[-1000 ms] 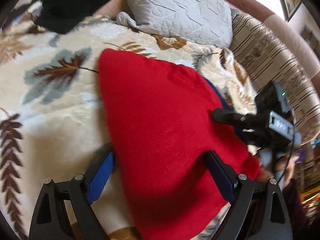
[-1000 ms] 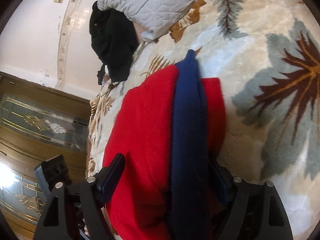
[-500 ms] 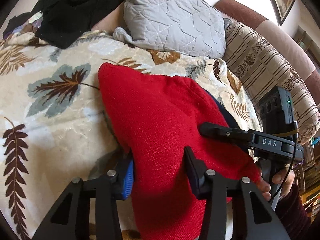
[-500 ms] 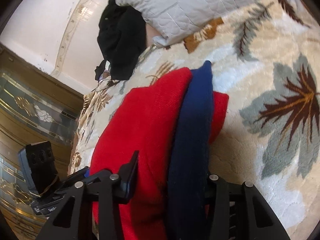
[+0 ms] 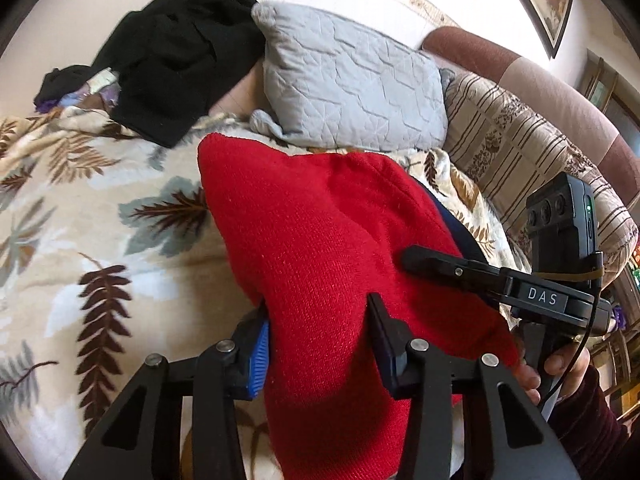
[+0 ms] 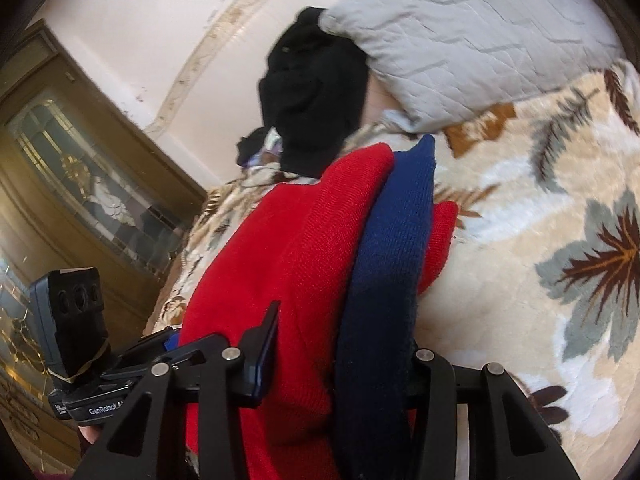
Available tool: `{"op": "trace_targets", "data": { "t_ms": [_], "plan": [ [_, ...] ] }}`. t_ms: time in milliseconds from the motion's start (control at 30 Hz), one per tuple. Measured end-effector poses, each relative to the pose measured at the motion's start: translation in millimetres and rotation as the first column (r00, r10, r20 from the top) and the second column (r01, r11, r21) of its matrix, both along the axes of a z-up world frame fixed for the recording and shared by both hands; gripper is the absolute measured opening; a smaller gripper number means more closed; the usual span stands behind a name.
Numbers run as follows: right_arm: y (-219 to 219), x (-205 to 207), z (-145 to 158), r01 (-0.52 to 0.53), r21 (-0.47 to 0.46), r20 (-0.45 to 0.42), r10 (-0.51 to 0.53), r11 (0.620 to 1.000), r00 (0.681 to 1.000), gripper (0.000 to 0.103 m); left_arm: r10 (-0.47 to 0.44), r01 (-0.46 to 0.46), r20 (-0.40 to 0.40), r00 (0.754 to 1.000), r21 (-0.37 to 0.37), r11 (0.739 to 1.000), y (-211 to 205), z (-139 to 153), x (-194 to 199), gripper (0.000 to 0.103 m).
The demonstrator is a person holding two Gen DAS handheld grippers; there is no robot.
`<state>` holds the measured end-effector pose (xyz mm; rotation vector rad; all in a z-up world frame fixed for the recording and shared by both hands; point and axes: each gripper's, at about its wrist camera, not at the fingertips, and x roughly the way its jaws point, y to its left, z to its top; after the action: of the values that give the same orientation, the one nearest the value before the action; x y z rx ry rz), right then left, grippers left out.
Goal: Fold small clothes
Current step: 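Press the red sweater with the left gripper while the right gripper holds the blue edge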
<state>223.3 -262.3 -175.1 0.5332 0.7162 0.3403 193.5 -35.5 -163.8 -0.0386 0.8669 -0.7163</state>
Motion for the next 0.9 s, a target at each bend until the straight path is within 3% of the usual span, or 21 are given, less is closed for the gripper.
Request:
{"op": "trace_targets", "data": {
  "t_ms": [500,700,900],
  "plan": [
    [45,-27,10,-0.052,-0.038,0.04,0.054,0.998,0.998,0.047,0.056,-0.057,0.034,0.998,0.024,0.998,41,10,-36,0.046],
    [58,-31,-3,-0.064,-0.065,0.013,0.065,0.996,0.998,0.047,0.066,-0.067,0.021,0.998,0.06,0.996,50,-3,-43,0.046],
    [69,-12,-23,-0.032,-0.136,0.001,0.032,0.99,0.999,0.047,0.128,-0.128,0.014,0.992,0.127,0.984,42,-28,-23,0.046]
  ]
}}
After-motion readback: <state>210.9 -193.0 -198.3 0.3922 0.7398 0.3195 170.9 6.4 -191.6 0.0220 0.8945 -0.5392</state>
